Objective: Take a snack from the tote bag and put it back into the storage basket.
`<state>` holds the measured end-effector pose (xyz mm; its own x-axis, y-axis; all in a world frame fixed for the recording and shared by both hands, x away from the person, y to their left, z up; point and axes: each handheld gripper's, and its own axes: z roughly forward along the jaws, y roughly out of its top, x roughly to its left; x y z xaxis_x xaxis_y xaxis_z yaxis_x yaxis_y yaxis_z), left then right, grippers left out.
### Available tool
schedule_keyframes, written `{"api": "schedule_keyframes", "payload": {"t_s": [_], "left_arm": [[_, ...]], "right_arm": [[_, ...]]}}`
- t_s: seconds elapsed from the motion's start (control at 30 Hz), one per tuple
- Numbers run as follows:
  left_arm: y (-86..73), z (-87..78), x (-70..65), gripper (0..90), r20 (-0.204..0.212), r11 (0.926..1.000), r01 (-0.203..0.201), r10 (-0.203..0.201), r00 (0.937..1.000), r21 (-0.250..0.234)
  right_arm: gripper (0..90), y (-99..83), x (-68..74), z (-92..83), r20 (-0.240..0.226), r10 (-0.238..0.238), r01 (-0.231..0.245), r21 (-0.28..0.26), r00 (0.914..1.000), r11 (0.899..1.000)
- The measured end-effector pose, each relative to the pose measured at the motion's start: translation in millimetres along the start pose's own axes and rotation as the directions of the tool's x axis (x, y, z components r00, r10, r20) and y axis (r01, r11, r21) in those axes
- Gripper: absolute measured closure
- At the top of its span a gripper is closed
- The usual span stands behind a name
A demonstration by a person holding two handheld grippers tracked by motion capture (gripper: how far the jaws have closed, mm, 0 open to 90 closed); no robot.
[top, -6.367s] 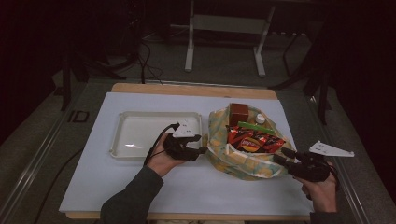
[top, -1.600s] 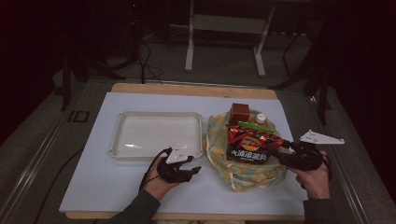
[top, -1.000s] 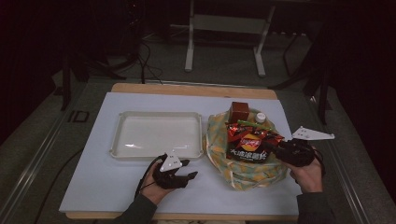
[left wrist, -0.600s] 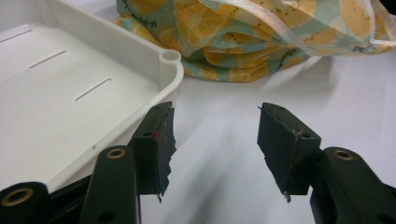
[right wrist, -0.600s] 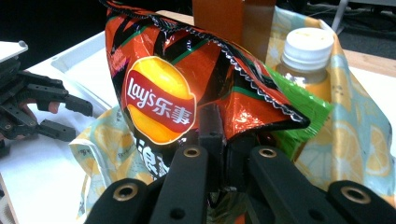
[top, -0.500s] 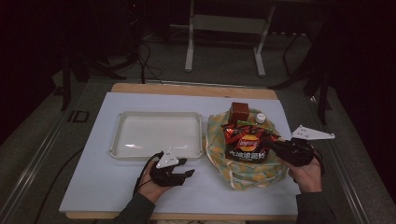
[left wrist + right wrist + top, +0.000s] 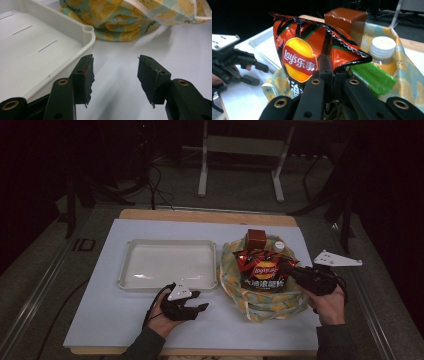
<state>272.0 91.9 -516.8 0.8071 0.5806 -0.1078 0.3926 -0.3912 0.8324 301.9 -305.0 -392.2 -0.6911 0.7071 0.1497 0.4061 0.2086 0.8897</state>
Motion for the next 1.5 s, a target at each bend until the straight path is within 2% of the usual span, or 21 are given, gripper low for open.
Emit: {"api": "schedule_keyframes", "payload": {"t_s": [0.53,0.87,1.5], "left_arm": [[-0.1,0.6,-0.1,45.9,0.006,1.0,-0.003,0.003,1.0,0.006],[-0.2,1.7,-0.2,45.9,0.005,0.9999,-0.006,0.006,1.0,0.011],[0.1,2.5,-0.7,46.0,0.008,0.9997,-0.012,0.012,0.9999,0.019]], "right_arm": [[90.0,24.5,7.2,-8.2,-0.007,-0.008,0.007,-0.062,0.9999,0.998],[90.0,32.8,8.3,-10.3,-0.005,-0.009,0.009,-0.083,0.9999,0.996],[90.0,42.4,2.2,-16.0,-0.017,0.021,-0.023,-0.123,0.9996,0.992]]}}
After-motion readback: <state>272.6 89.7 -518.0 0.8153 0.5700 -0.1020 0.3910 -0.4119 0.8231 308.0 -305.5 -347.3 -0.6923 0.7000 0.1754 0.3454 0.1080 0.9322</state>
